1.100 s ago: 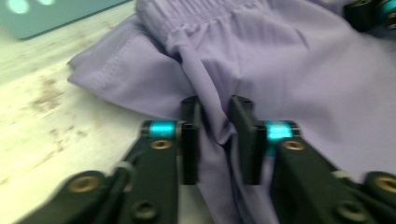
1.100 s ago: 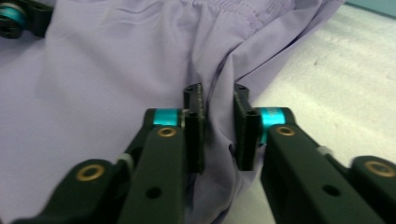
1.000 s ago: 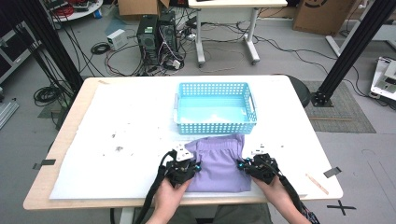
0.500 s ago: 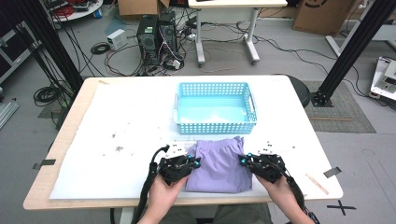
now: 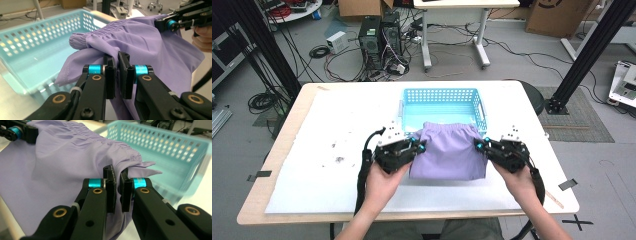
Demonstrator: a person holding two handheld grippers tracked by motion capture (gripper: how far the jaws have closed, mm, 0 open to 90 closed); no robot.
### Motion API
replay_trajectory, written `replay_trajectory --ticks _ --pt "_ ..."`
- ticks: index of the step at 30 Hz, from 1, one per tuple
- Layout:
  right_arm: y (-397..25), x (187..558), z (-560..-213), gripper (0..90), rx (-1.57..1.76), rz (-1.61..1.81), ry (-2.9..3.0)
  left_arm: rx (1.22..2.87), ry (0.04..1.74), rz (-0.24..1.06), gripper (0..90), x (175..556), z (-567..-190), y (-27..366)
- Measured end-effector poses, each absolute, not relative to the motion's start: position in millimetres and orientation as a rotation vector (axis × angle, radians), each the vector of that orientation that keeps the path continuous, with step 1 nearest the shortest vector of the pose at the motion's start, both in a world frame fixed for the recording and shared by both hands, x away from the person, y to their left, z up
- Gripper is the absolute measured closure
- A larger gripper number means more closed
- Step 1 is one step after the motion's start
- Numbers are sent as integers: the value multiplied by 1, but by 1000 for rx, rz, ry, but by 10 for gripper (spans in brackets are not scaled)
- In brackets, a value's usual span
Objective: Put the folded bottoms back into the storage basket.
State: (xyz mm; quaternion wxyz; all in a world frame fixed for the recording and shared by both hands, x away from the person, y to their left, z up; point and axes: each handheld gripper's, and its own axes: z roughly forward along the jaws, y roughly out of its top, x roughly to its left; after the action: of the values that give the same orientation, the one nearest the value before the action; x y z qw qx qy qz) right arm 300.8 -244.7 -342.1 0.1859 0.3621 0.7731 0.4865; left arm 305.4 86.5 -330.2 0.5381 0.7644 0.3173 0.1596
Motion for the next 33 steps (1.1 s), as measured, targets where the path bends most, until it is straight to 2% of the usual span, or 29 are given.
replay_trajectory --ticks 9,17,24,25,26,27,28,30,32,33 --pt "-231 379 -327 870 1060 1322 2143 1829 783 503 846 373 -315 84" --pt "-223 440 -332 869 1111 1246 2138 1797 845 514 846 428 -327 80" --pt "-218 475 -341 854 1137 1179 2128 1815 885 530 845 459 -342 78" --pt "-217 479 -343 811 1134 1158 2113 1819 892 536 831 462 -345 77" --pt "-216 482 -346 720 1141 1139 2104 1824 921 564 752 464 -348 77" --pt "-217 485 -349 623 1148 1120 2099 1824 956 580 608 466 -350 77" --pt "-218 486 -351 558 1169 1101 2089 1816 962 556 533 467 -351 80" --pt "-223 487 -352 527 1190 1092 2102 1815 958 575 519 464 -352 85" --pt "-228 482 -351 488 1172 1089 2099 1826 948 617 436 458 -350 90" --pt "-231 479 -350 482 1166 1110 2092 1817 943 613 427 454 -349 93"
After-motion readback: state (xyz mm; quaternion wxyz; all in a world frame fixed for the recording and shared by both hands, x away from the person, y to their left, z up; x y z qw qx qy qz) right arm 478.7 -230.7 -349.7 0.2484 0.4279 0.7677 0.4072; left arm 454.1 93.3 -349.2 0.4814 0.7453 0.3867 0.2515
